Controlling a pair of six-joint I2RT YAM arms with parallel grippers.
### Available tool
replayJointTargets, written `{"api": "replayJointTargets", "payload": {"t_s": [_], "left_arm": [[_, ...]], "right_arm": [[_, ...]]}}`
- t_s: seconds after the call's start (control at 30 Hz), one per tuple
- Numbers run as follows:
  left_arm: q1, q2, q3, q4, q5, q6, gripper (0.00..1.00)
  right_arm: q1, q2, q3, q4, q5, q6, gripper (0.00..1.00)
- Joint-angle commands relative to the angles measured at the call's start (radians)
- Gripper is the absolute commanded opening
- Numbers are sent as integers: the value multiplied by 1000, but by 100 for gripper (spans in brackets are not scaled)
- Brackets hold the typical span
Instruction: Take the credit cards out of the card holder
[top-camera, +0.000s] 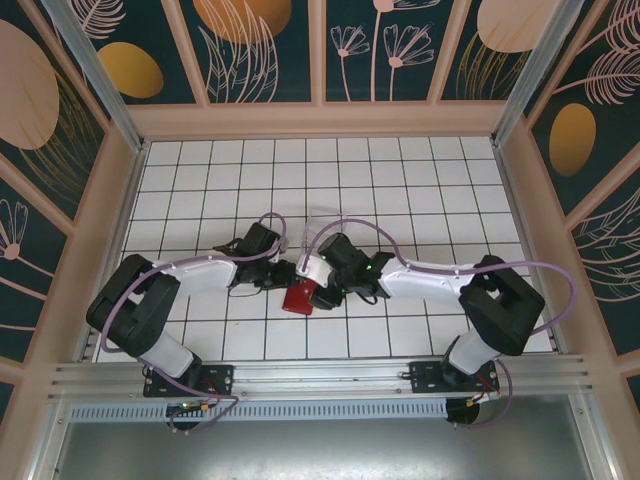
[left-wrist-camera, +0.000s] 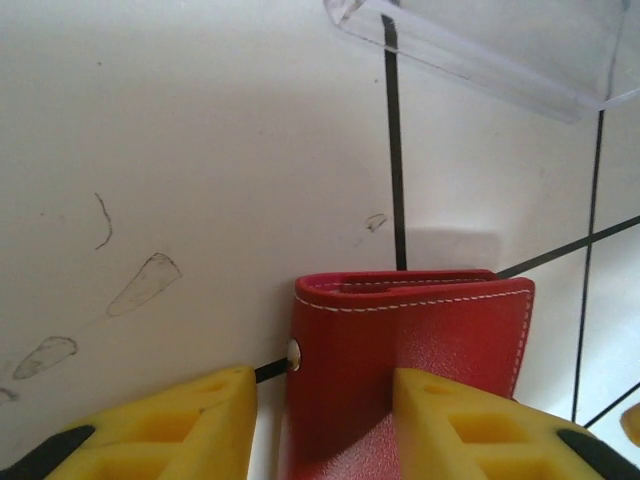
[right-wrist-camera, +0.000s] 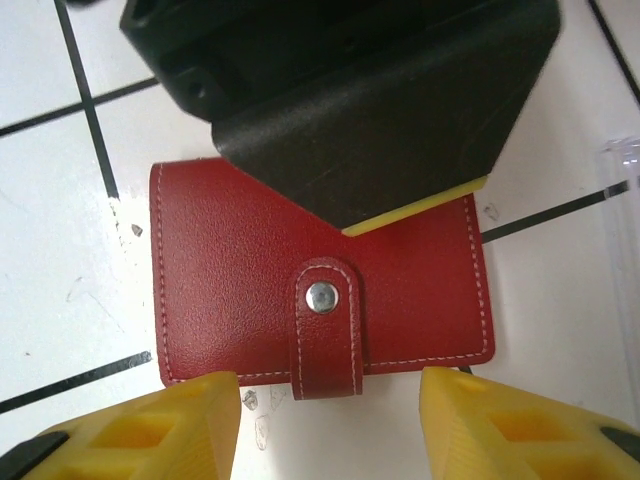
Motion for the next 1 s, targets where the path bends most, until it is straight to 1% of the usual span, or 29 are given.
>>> {"api": "replayJointTargets", "payload": {"t_s": [0.0, 0.13, 0.3, 0.43, 0.5, 0.67, 0.97], "left_arm": [[-2, 17, 4, -39, -18, 29, 35], [-3, 19, -12, -32, -14, 32, 26], [-2, 20, -19, -13, 4, 28, 22], [-3, 17, -31, 7, 20, 21, 16], [-2, 15, -38, 12, 22, 20, 15], [-3, 9, -48, 21, 23, 16, 13], [-2, -5, -51, 14, 11, 18, 11]], "right_arm": [[14, 34, 21, 29, 8, -56, 51], [17, 75, 41, 25, -17, -72, 50], [20, 110, 68, 34, -41, -68, 48], [20, 131, 86, 49, -53, -50, 46], [20, 145, 91, 58, -53, -41, 43], [20, 186, 107, 49, -48, -37, 37], [20, 212, 113, 14, -38, -53, 30]]}}
